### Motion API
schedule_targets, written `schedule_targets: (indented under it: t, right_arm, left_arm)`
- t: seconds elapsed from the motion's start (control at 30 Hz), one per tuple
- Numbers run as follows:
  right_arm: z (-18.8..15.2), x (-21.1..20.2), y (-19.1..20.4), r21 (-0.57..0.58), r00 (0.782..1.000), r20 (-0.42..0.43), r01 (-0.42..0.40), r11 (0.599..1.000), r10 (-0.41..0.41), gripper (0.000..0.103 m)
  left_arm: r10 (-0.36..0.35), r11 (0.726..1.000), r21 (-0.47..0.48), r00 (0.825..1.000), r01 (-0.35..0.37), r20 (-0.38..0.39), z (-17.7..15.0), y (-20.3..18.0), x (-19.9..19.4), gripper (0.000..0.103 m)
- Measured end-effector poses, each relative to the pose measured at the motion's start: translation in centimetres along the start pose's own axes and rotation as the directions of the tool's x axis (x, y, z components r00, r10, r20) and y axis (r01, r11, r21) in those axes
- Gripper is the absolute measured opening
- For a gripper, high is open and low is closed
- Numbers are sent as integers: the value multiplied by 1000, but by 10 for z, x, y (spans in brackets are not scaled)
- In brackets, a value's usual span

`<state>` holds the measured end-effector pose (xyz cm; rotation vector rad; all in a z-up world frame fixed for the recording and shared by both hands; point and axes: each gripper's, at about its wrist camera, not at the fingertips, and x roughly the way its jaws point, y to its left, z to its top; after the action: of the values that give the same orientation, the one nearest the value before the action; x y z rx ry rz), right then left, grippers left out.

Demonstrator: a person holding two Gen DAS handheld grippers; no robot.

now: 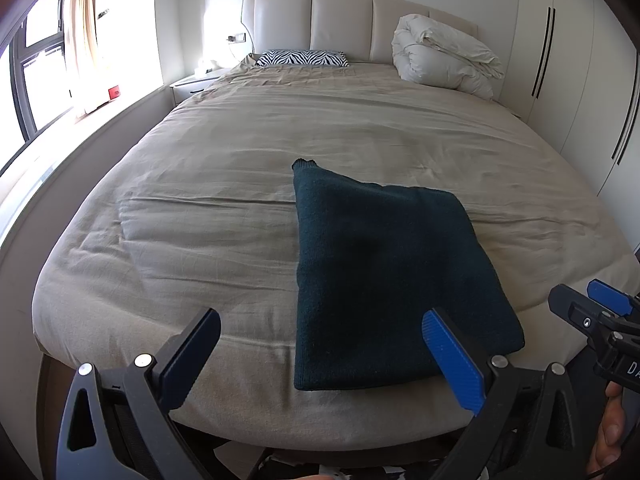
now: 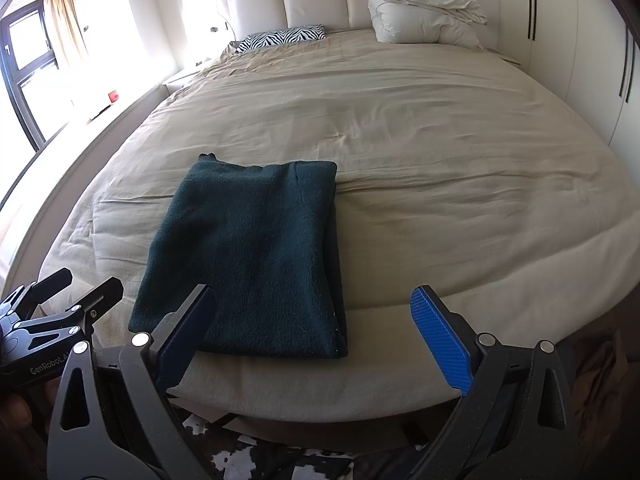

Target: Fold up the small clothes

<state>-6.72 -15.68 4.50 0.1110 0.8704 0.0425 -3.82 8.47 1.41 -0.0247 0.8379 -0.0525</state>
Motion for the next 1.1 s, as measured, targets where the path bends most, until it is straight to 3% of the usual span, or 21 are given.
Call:
schedule_targets:
  t: [1.1]
  right_arm:
    - [-4,3,0,2,1000,-7,-3,1000,3,99]
  left_arm:
    - [0,1000,4,1000,0,-4,1,2,3,103]
